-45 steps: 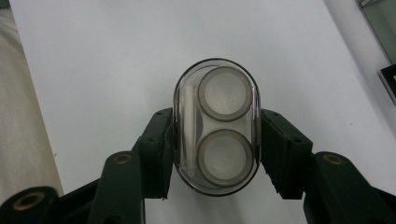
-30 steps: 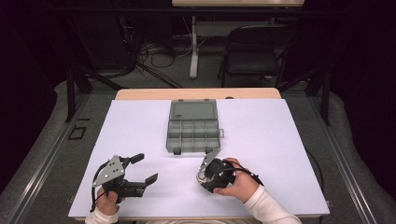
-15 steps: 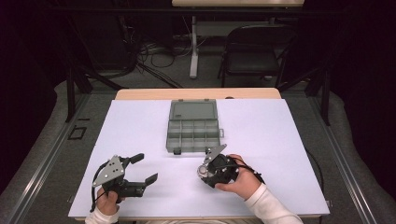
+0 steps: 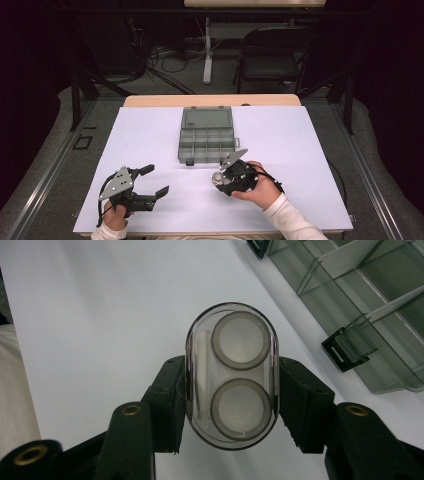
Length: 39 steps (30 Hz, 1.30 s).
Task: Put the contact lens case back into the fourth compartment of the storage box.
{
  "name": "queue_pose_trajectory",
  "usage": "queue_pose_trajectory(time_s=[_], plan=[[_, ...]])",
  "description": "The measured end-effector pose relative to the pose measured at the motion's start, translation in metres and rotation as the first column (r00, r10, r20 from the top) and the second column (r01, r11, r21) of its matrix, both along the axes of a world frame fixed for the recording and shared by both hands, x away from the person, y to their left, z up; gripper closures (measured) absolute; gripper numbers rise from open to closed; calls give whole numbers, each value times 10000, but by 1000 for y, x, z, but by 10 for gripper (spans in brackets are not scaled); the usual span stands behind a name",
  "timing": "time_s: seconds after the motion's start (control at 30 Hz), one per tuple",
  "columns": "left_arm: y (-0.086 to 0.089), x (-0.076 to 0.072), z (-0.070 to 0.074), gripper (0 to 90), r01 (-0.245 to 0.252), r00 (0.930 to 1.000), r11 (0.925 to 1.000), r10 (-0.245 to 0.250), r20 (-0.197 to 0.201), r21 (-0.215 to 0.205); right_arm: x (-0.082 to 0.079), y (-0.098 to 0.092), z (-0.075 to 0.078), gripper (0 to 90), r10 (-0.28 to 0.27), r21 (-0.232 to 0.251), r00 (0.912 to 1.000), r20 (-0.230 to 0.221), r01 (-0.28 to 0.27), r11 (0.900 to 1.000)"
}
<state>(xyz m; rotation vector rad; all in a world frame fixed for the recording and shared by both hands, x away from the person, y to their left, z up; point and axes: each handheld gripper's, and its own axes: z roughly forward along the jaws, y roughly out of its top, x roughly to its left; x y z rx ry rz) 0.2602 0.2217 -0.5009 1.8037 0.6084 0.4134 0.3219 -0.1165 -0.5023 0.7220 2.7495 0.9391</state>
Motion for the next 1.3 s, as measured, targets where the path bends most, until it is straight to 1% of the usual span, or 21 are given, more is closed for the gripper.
queue_pose_trajectory(time_s=[0.4, 0.87, 0.93, 1.07, 1.23, 1.3], plan=[[0, 0, 0, 159, 26, 10000, 10000, -26, 1, 1, 12, -4, 6, 486, -167, 255, 9997, 192, 163, 9995], [0, 0, 0, 159, 40, 10000, 10000, -40, 18, 7, 29, -6, 12, 485, -422, 366, 9988, 254, 413, 9985], [0, 0, 0, 159, 19, 10000, 10000, -19, 19, -9, 30, -6, 14, 486, -465, 367, 9985, 290, 454, 9983], [0, 0, 0, 159, 21, 10000, 10000, -21, 19, -4, 34, -6, 16, 486, -368, 486, 9987, 354, 351, 9982], [0, 0, 0, 159, 19, 10000, 10000, -19, 10, 17, 40, -6, 19, 485, -615, 533, 9968, 512, 588, 9968], [0, 0, 0, 159, 16, 10000, 10000, -16, 5, 19, 42, -6, 20, 486, -596, 548, 9967, 558, 566, 9969]])
